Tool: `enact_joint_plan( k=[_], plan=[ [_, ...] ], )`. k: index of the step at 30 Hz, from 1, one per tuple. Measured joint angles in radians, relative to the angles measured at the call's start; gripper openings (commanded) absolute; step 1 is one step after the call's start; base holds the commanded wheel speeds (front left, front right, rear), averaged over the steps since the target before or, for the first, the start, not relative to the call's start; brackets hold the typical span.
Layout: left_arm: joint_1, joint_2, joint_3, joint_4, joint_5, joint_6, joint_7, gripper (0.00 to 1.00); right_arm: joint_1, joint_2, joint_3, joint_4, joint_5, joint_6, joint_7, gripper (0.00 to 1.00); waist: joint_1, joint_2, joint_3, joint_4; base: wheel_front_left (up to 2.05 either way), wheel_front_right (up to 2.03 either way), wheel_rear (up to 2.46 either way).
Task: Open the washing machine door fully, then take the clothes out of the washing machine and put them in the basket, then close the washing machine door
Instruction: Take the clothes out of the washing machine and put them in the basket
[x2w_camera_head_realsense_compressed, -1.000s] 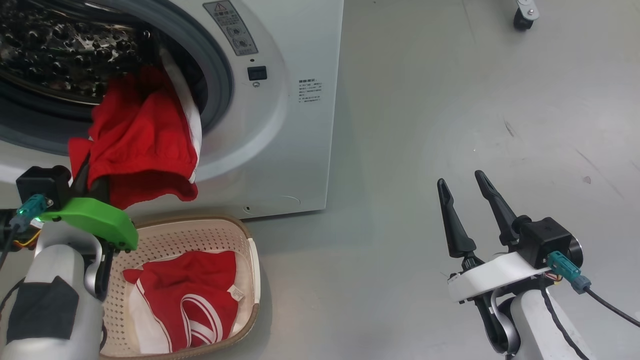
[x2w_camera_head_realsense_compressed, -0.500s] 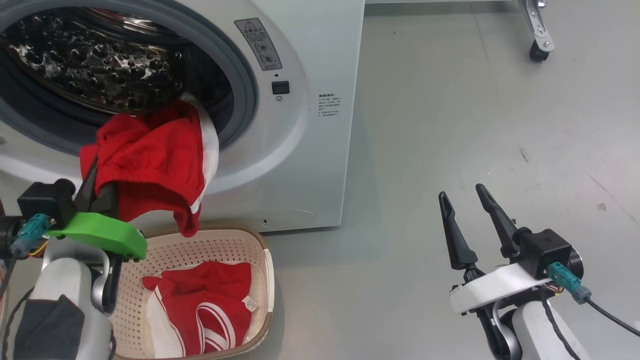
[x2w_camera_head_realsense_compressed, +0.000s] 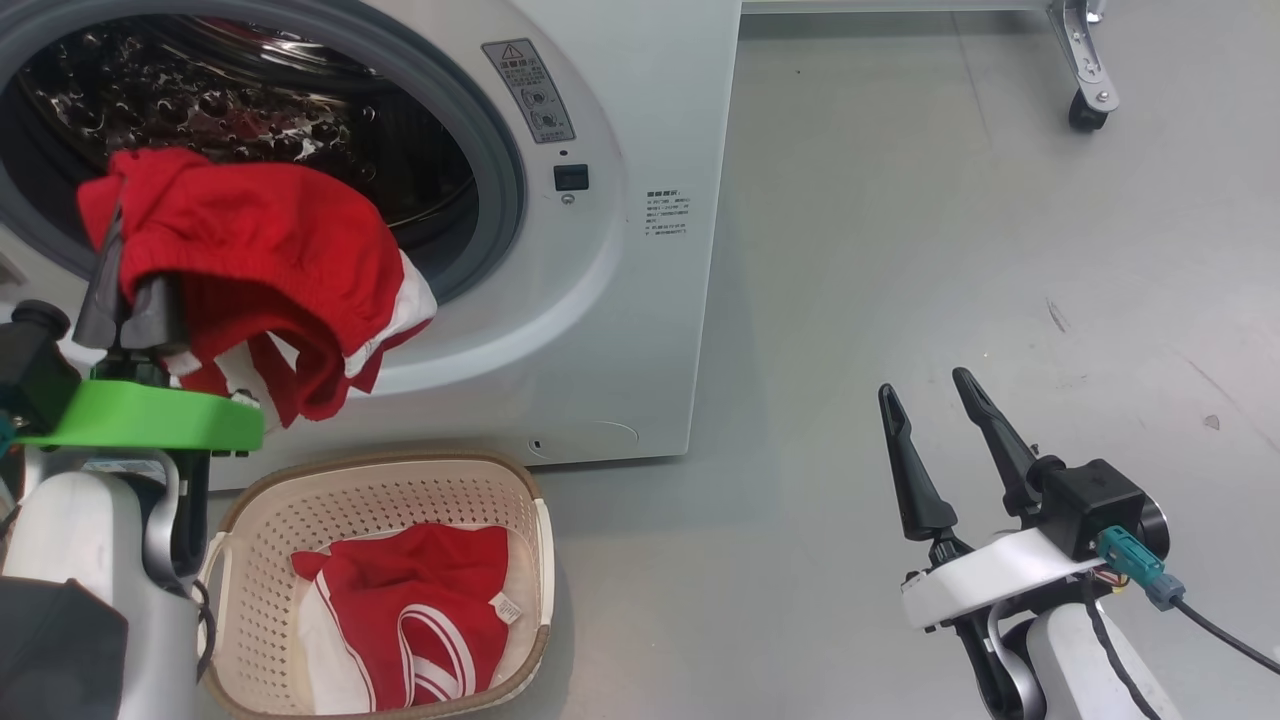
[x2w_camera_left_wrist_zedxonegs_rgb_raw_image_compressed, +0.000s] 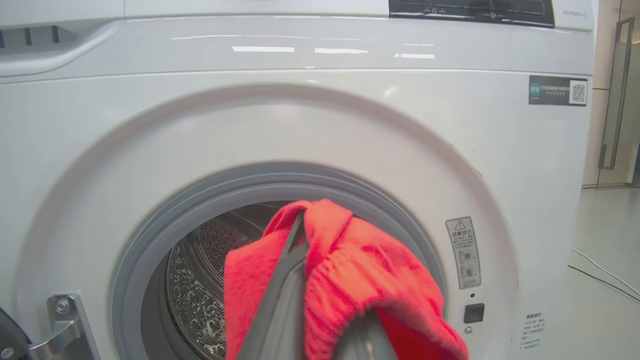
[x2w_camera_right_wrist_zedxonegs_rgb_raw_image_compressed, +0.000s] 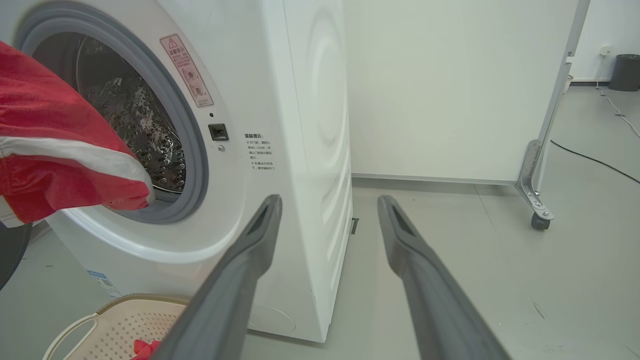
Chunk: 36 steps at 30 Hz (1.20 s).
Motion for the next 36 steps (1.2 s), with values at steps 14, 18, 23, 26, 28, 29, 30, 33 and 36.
enact_joint_plan(
  k=[14, 18, 23, 26, 28, 29, 30, 33, 36],
  plan=[
    [0.132, -0.002, -0.077, 0.001, -0.008, -0.001, 0.046, 0.00, 0.012, 0.001, -0.004, -0.002, 0.000, 0.009, 0.000, 1.00, 0.0000, 0.0000, 0.008, -0.008, 0.00, 0.00, 0.00],
    [0.159, 0.001, -0.084, 0.016, -0.009, -0.001, 0.086, 0.00, 0.013, 0.002, -0.004, -0.007, 0.000, 0.009, 0.000, 1.00, 0.0000, 0.0000, 0.017, -0.011, 0.00, 0.00, 0.00],
    [0.169, 0.007, -0.102, 0.031, -0.018, -0.002, 0.133, 0.00, 0.013, 0.002, 0.001, -0.015, -0.001, 0.010, 0.000, 1.00, 0.0000, 0.0000, 0.041, -0.018, 0.00, 0.00, 0.00],
    [0.183, 0.011, -0.116, 0.048, -0.018, -0.002, 0.166, 0.00, 0.012, 0.002, 0.005, -0.020, -0.009, 0.011, 0.000, 1.00, 0.0000, 0.0000, 0.061, -0.023, 0.00, 0.00, 0.00],
    [0.188, 0.018, -0.124, 0.060, -0.018, -0.002, 0.185, 0.00, 0.011, 0.003, 0.008, -0.024, -0.011, 0.017, 0.000, 1.00, 0.0000, 0.0000, 0.075, -0.027, 0.00, 0.00, 0.00],
    [0.188, 0.021, -0.126, 0.068, -0.018, -0.002, 0.195, 0.00, 0.009, 0.003, 0.009, -0.027, -0.012, 0.017, 0.000, 1.00, 0.0000, 0.0000, 0.084, -0.029, 0.00, 0.00, 0.00],
    [0.188, 0.023, -0.127, 0.075, -0.018, -0.002, 0.206, 0.00, 0.007, 0.004, 0.009, -0.030, -0.013, 0.017, 0.000, 1.00, 0.0000, 0.0000, 0.092, -0.032, 0.00, 0.00, 0.00],
    [0.188, 0.043, -0.132, 0.098, -0.011, -0.004, 0.230, 0.00, -0.005, 0.004, 0.012, -0.036, -0.017, 0.017, 0.000, 1.00, 0.0000, 0.0000, 0.120, -0.040, 0.00, 0.00, 0.00],
    [0.188, 0.046, -0.125, 0.129, -0.015, -0.004, 0.255, 0.00, -0.021, 0.005, 0.015, -0.045, -0.018, 0.017, 0.000, 1.00, 0.0000, 0.0000, 0.151, -0.050, 0.00, 0.00, 0.00]
  ],
)
